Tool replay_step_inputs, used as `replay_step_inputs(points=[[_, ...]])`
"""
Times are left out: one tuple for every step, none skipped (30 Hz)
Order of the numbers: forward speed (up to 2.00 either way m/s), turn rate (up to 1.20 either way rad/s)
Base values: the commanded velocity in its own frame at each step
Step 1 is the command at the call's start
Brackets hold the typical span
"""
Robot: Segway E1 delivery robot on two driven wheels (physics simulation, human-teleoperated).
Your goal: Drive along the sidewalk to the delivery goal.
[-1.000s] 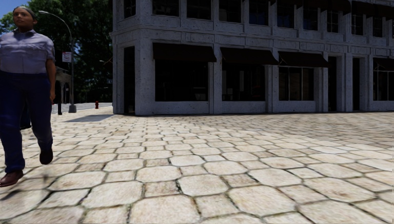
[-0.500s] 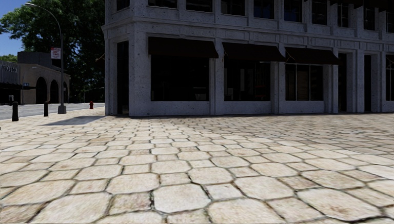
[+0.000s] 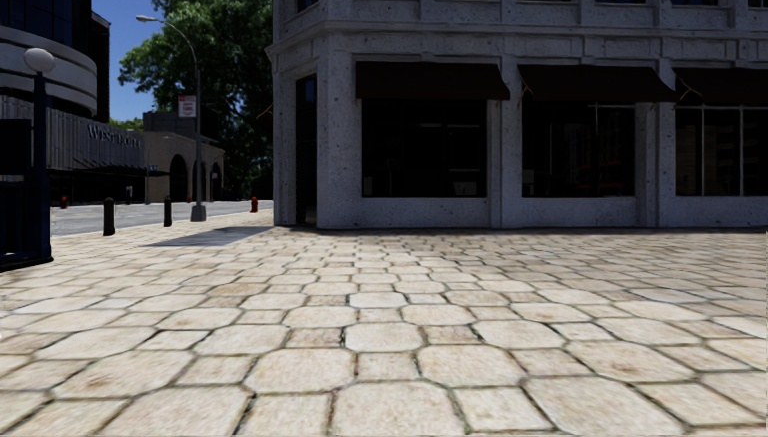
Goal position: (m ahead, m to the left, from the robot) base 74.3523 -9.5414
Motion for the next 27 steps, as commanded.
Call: replay_step_inputs(points=[[2.0,0.57],[2.0,0.57],[2.0,0.57],[2.0,0.55],[2.0,0.47],[2.0,0.36],[2.0,0.36],[2.0,0.29],[2.0,0.28],[2.0,0.28],[2.0,0.3],[2.0,0.45],[2.0,0.52],[2.0,0.52],[2.0,0.55],[2.0,0.55],[2.0,0.55],[2.0,0.55],[2.0,0.54],[2.0,0.43],[2.0,0.0],[2.0,0.0],[2.0,0.0],[2.0,0.0],[2.0,0.0],[2.0,0.0],[2.0,0.0]])
